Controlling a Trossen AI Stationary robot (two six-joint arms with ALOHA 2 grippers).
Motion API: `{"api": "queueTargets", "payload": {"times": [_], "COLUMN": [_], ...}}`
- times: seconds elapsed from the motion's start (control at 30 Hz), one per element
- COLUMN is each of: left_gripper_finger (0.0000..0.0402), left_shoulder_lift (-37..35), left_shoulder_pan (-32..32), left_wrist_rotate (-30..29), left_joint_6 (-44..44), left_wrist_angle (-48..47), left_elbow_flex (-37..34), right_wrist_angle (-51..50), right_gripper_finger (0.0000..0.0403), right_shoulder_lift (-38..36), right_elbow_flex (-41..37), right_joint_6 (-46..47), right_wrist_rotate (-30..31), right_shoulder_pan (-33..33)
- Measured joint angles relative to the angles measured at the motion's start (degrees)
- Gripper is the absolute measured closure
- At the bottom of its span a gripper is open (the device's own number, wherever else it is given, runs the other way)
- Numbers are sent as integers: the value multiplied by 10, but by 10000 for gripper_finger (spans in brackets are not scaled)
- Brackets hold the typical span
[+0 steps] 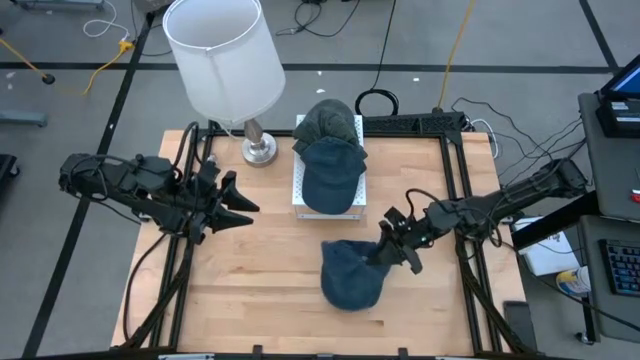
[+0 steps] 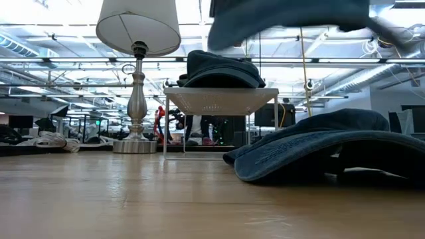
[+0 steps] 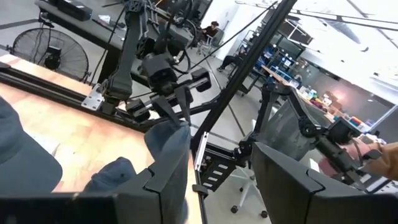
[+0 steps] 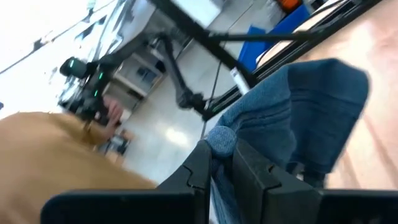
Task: Pick & Place hat
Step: Stack the blue cap on top of the other blue cap on the shelf
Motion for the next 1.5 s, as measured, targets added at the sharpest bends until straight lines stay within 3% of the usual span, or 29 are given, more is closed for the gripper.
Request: {"api": "queueTargets", "payload": {"times": [0.17, 0.4, 0.5, 0.7, 0.9, 1.13, 1.5], "left_gripper_finger": [218, 218, 218, 218, 218, 218, 218], "left_shoulder_lift": [22, 81, 112, 188, 241, 245, 251], "left_shoulder_pan": [-1, -4, -21, -71, -106, -130, -134], "left_wrist_rotate": [-7, 17, -3, -105, -120, -123, -98], "left_joint_6": [12, 23, 60, 143, 173, 174, 121], "left_wrist_angle": [-2, -6, -42, -170, -242, -252, -249], "left_elbow_flex": [0, 20, 62, 182, 260, 266, 266], "right_wrist_angle": [1, -73, -125, -163, -164, -165, -171], "right_gripper_finger": [373, 373, 373, 373, 373, 373, 373], "right_shoulder_lift": [3, 62, 94, 160, 213, 230, 230], "right_elbow_flex": [7, 114, 174, 282, 378, 460, 538], "right_joint_6": [8, -37, -54, -89, -117, -147, -237], "right_wrist_rotate": [27, 2, -7, -46, -83, -109, -79], "right_shoulder_pan": [-7, -7, -6, -7, -6, -6, -10]}}
